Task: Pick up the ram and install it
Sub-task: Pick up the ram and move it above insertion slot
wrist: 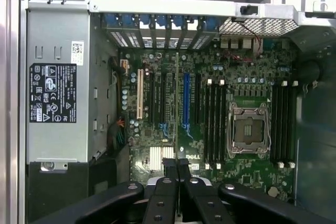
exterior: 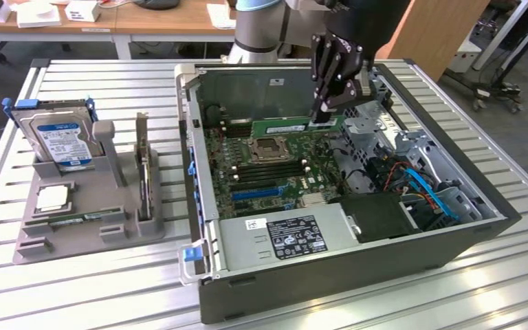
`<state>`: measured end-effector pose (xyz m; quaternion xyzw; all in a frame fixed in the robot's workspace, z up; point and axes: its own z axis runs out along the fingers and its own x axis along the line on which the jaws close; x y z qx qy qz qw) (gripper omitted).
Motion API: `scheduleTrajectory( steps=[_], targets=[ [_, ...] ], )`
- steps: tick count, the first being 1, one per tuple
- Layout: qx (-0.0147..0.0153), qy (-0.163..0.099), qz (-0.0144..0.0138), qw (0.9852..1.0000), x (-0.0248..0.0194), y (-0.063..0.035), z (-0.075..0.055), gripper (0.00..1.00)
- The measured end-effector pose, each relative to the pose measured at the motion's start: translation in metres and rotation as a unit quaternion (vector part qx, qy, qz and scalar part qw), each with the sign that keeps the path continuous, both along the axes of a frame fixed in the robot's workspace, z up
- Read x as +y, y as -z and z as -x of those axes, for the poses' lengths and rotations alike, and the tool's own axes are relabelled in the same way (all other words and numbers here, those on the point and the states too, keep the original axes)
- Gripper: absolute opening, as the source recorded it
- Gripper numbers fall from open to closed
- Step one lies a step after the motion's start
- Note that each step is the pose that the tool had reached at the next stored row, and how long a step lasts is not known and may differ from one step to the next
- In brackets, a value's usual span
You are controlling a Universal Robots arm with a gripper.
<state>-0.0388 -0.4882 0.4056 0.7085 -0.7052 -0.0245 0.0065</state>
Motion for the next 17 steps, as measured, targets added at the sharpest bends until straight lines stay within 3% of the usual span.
scheduleTrajectory(
  steps=[3,17],
  targets=[
    [-0.0005,0.000,0.0000,1.0000,0.0044,0.0001,0.000,0.11],
    [-0.0021,0.002,0.0000,1.0000,0.0354,0.0013,0.000,0.11]
  ],
)
